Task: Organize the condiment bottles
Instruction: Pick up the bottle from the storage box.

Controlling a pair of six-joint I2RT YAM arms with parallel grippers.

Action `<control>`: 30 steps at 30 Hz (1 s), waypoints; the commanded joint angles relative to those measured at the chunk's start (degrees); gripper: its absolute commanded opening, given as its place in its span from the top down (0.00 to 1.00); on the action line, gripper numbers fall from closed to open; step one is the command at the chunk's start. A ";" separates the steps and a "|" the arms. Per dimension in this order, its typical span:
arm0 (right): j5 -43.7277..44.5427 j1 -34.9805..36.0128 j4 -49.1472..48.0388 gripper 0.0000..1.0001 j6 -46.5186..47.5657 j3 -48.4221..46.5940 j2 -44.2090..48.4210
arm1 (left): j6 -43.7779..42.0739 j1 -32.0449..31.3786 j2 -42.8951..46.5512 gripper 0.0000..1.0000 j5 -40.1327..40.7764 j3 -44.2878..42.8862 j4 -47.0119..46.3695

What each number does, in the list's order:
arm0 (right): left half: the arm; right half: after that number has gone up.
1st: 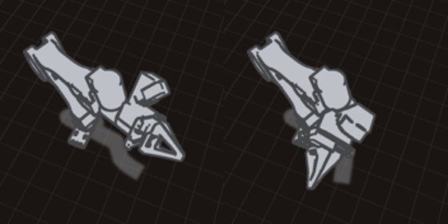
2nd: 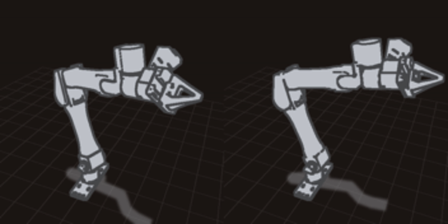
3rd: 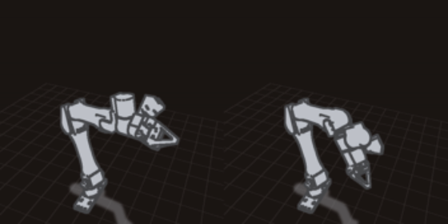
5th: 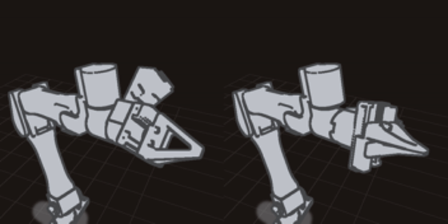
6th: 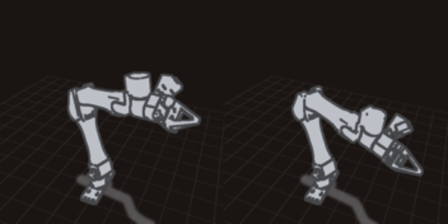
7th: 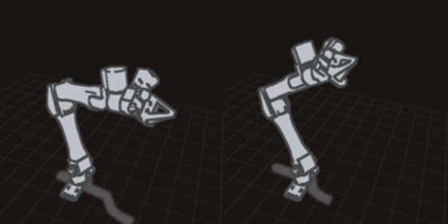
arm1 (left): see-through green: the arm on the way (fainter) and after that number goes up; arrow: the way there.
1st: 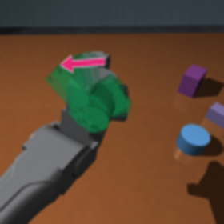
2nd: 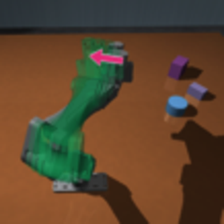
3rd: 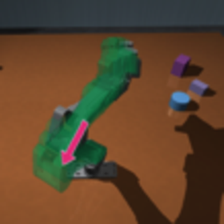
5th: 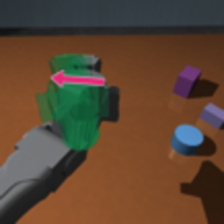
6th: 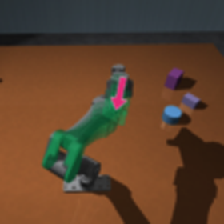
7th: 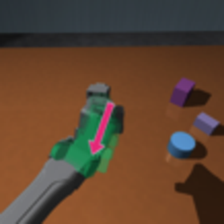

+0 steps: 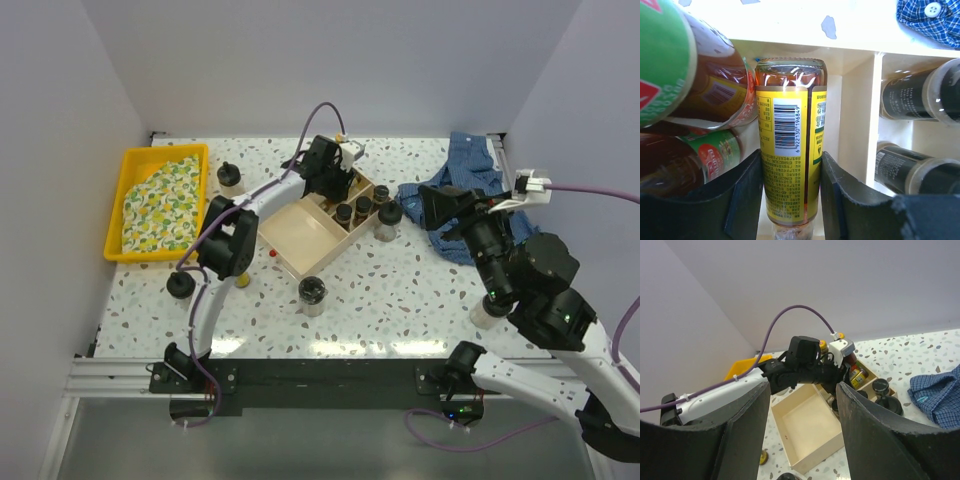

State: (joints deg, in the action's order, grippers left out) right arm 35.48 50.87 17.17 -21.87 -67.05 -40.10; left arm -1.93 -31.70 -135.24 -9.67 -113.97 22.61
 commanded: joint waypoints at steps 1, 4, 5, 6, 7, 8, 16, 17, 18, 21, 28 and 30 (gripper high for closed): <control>2.31 -0.07 -1.79 0.41 -0.46 0.78 -0.77 | 1.14 0.15 7.00 1.00 1.41 -3.71 1.03; 2.66 -0.07 -1.44 0.41 -0.81 0.60 -1.39 | 1.06 0.15 8.23 1.00 1.94 -3.71 1.47; 2.57 -0.07 -1.44 0.41 -0.89 0.60 -1.82 | 0.97 0.15 8.41 1.00 2.02 -3.80 1.65; 2.48 -0.07 -1.52 0.41 -0.90 0.51 -2.09 | 0.97 0.24 8.94 1.00 2.03 -4.15 1.82; 2.48 -0.07 -1.52 0.41 -0.90 0.60 -2.35 | 0.97 0.15 9.11 1.00 2.03 -4.33 1.91; 2.57 -0.07 -1.52 0.41 -0.81 0.51 -2.88 | 0.88 0.15 9.29 1.00 1.76 -4.50 2.26; -0.50 0.02 -1.61 0.41 -3.44 0.34 -4.64 | 0.62 0.15 11.75 1.00 0.71 -6.97 5.43; -0.94 -0.07 -1.52 0.41 -4.49 0.42 -4.81 | 0.79 0.15 12.19 1.00 0.10 -6.88 5.51; -1.81 -0.07 -1.70 0.40 -4.85 0.95 -5.08 | 0.88 0.15 12.89 1.00 -0.43 -6.79 5.60; -2.96 -0.07 -1.70 0.39 -5.29 2.00 -5.25 | 1.32 0.15 14.39 1.00 -2.89 -6.79 5.95; 4.32 0.02 2.78 0.33 -17.05 1.57 -6.74 | 4.92 0.15 20.97 1.00 -9.57 -0.03 2.98; 3.28 -0.07 3.49 0.26 -17.43 0.43 -8.06 | 5.62 0.15 23.17 1.00 -11.33 1.73 2.61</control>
State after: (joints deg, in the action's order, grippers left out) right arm 35.88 50.87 19.29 -32.67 -64.66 -46.09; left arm 0.73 -31.64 -120.81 -14.98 -114.52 30.44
